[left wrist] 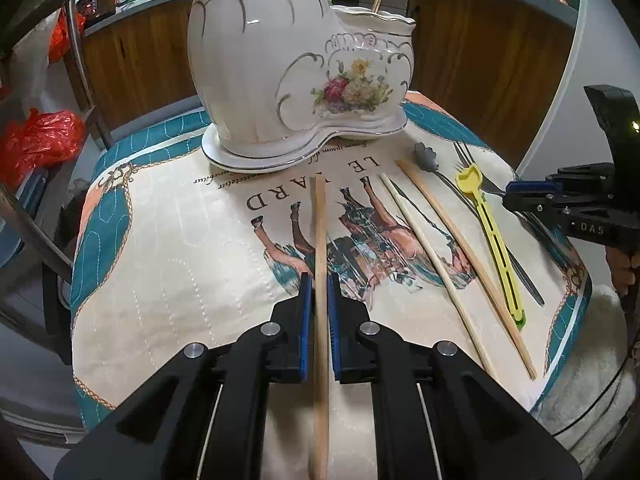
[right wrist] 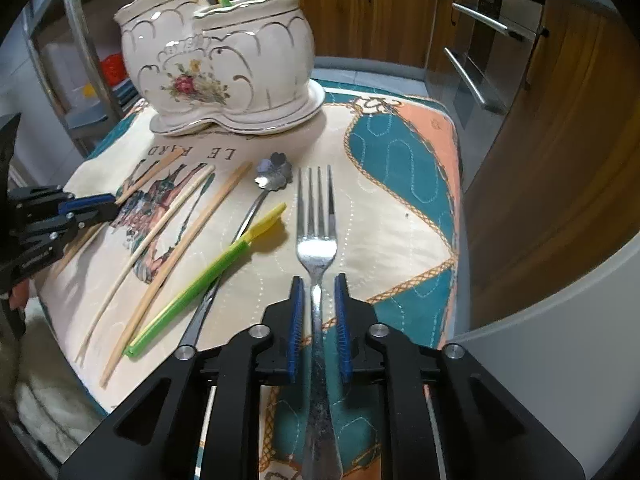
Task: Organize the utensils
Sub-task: 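Grasp a third chopstick with left tool while right grasps a silver fork, then carry chopstick to large cup with left tool while right carries silver fork over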
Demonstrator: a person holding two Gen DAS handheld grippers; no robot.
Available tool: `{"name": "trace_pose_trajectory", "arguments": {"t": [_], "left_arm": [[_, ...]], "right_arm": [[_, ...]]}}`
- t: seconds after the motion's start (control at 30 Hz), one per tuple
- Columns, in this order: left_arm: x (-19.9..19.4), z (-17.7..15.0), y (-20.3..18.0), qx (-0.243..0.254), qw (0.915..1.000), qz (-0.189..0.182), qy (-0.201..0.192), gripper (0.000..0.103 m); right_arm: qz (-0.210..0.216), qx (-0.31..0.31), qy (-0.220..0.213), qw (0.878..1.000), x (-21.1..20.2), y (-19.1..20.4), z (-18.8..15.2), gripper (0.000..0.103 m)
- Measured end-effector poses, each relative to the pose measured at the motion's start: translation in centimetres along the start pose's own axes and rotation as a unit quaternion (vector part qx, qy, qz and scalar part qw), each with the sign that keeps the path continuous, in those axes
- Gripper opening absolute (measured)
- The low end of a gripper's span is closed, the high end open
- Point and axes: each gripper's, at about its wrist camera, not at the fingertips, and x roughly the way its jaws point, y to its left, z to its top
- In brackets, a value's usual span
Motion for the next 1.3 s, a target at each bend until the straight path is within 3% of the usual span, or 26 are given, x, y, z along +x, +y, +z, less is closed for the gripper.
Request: {"name": "trace_pose_trajectory", "arguments": {"t": [0.07,0.3,0.4,0.73,1.0,1.17,1.3], "left_arm": [[0.2,0.1,-0.2,0.002,1.0,0.004,-0.004,0.008],[-0.1,-0.2,-0.2,0.006,0.9997,-0.005,-0.025,0.006],[-0.6,-0.5,-0.2,0.01,0.9992,0.003,-0.04,0.006],[-6.0,-0.9,0.2,0.014,0.9887,0.001,-0.15,0.006],[-9.2,-1.0,0.9,0.009,0.9719,0.006,-0.235,0.006],[-11.0,-0.4,1.3,0.001,0.9555,-0.005,-0.295,0.006],[-12.6,2.2,2.4,-0.01,0.941,-0.017,-0.338,0.006]], "right_arm": [[0.008,0.003,-0.003,1.0,0.0,-0.1,-0.2,0.006],[0.031,0.02,-0.036,0.999,-0.6,-0.5,-0.8,0.006],[0.031,0.017,-0.073,0.997,-1.9,-0.3,-1.3,0.006],[0.024,-0.016,-0.212,0.977,-6.3,1.3,-2.3,0.006],[0.016,-0.043,-0.287,0.957,-7.9,2.6,-1.3,0.006],[0.024,-0.035,-0.307,0.951,-8.6,2.7,-0.1,0.006],[0.038,-0.034,-0.325,0.944,-9.5,3.1,2.4,0.006]]}}
